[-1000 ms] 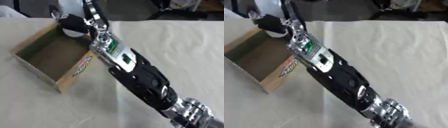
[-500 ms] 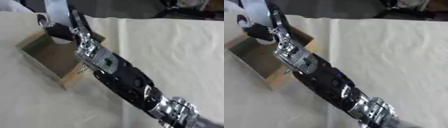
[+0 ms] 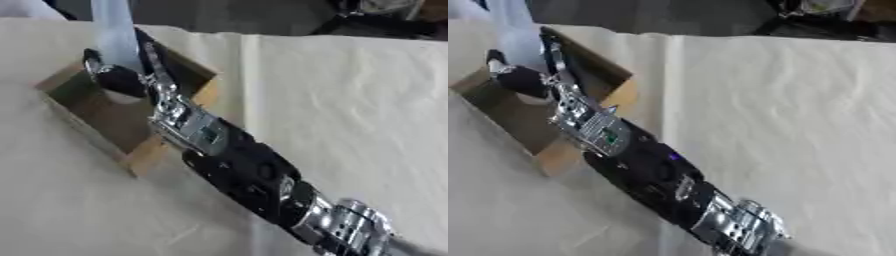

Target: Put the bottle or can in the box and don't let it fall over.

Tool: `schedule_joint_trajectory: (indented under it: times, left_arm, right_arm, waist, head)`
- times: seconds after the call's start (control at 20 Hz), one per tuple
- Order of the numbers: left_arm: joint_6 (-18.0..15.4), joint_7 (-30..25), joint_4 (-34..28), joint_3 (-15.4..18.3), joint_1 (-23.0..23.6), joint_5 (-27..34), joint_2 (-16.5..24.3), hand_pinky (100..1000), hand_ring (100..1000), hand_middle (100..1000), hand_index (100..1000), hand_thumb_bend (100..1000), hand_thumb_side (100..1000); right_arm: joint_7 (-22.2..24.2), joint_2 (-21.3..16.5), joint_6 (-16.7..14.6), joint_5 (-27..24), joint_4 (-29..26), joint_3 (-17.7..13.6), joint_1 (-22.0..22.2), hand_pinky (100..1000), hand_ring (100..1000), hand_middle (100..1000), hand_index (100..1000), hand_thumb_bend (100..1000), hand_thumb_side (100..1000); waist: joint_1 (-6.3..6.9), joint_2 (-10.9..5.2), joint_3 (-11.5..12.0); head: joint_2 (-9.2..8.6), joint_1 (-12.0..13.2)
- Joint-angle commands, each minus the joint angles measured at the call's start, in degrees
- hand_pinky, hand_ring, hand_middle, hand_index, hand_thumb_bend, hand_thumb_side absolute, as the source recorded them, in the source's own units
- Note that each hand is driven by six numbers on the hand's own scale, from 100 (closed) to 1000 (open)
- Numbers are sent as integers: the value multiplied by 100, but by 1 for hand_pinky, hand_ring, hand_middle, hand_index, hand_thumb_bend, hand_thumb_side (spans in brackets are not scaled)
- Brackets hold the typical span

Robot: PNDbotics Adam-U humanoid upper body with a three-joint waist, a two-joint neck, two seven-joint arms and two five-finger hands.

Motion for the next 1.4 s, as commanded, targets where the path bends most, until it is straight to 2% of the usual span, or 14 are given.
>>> schedule_joint_trajectory:
  times: [0.05,0.15,0.2,0.25,0.3,0.45,0.75,1.1,1.25,1.4]
  left_arm:
    - [18,-18,-119,29,-5,-15,164,931,872,813,850,460,751]
    - [26,-28,-119,29,7,-23,166,932,872,813,851,459,751]
    - [29,-31,-119,30,13,-27,166,932,872,813,851,460,751]
    - [31,-33,-119,31,18,-29,167,932,872,813,851,460,751]
    - [32,-34,-119,33,23,-31,168,932,872,813,851,459,752]
    - [39,-37,-119,36,41,-38,173,932,871,813,852,460,752]
    - [48,-28,-119,55,92,-52,191,932,870,813,852,462,751]
    - [53,2,-119,76,179,-71,224,931,867,812,852,463,749]
    - [51,31,-119,99,239,-91,253,931,867,812,852,463,749]
    - [61,56,-119,116,292,-126,277,931,866,811,852,464,749]
  right_arm:
    - [214,-16,-78,404,-49,-32,-78,1000,1000,1000,746,633,100]
    - [342,-29,-42,750,-44,-39,-64,1000,1000,1000,875,689,100]
    - [411,-32,-8,906,-49,-48,-59,1000,1000,1000,941,749,149]
    - [482,-39,42,1059,-61,-58,-58,1000,1000,1000,950,757,157]
    - [542,-48,105,1205,-76,-72,-60,1000,1000,1000,990,706,269]
    - [664,-73,323,1584,-196,-117,-68,1000,1000,1000,1000,689,318]
    - [616,-187,560,1670,-643,-198,-43,1000,1000,1000,1000,690,302]
    - [498,-402,803,1382,-1337,-285,128,1000,1000,1000,1000,695,258]
    - [410,-600,912,1153,-1838,-396,232,1000,1000,1000,979,709,110]
    - [302,-932,1202,862,-2548,-561,418,1000,1000,1000,925,651,100]
  waist:
    - [39,-84,-13]
    - [39,-88,-30]
    - [39,-91,-37]
    - [40,-94,-44]
    - [41,-97,-50]
    - [46,-109,-70]
    - [66,-169,-150]
    - [109,-278,-305]
    - [114,-335,-400]
    - [105,-385,-512]
  head:
    - [-84,38]
    - [-84,51]
    - [-78,60]
    - [-73,71]
    - [-69,82]
    - [-59,110]
    - [-22,159]
    - [23,220]
    - [50,269]
    - [73,350]
